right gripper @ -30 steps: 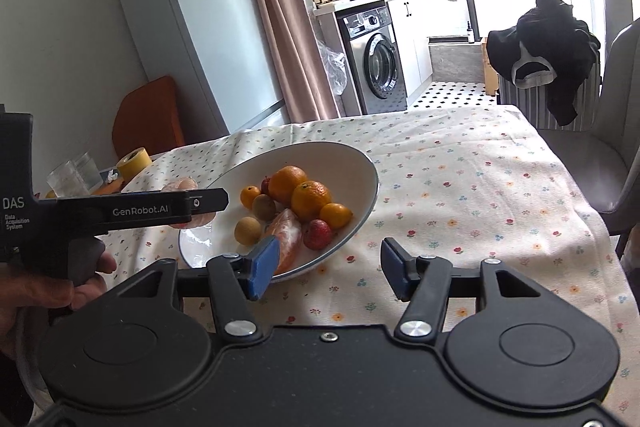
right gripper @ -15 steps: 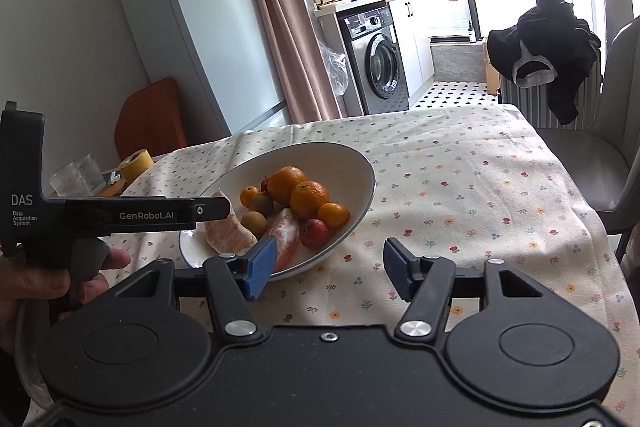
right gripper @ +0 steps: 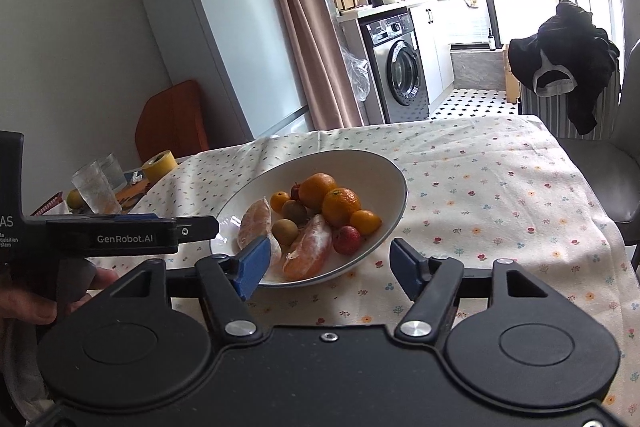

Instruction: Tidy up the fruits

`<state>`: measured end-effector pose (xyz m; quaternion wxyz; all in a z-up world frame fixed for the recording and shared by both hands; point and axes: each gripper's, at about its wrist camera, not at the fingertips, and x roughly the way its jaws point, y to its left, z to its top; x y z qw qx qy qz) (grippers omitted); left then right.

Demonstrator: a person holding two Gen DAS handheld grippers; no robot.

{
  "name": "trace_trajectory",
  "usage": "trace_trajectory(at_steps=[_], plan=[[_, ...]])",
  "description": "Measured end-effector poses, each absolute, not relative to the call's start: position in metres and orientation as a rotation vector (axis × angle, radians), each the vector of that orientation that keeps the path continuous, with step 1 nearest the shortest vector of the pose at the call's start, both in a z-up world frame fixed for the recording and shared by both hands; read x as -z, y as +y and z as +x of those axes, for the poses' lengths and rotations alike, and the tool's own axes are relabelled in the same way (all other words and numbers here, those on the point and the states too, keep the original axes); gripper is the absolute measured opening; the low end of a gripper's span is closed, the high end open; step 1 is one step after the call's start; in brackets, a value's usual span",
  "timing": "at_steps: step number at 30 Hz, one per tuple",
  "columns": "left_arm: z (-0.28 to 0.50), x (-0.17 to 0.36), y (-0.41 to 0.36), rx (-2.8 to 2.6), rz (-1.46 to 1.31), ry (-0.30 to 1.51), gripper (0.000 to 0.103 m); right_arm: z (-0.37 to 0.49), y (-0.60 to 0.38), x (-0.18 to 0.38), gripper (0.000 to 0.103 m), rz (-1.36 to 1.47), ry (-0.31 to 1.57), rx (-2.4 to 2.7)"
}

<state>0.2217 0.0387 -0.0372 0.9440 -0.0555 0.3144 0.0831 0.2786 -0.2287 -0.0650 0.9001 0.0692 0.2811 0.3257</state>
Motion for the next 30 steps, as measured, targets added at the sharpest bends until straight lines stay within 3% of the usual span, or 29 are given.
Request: trace_trajectory(at_steps=[7, 20, 30], plan=[[0.201, 0.035, 0.039, -0.175, -0.142, 0.654, 0.094, 0.262, -0.231, 0.058, 0.076, 0.134, 0.559, -0.684], [0.154, 0.019, 0.031, -0.191, -0.167, 0.61, 0.101, 0.233, -0.241, 0.04, 0.103, 0.125, 0.517, -0.666], [0.104, 0.003, 0.033, -0.21, -0.217, 0.561, 0.103, 0.202, -0.247, 0.019, 0.103, 0.093, 0.476, -0.68]])
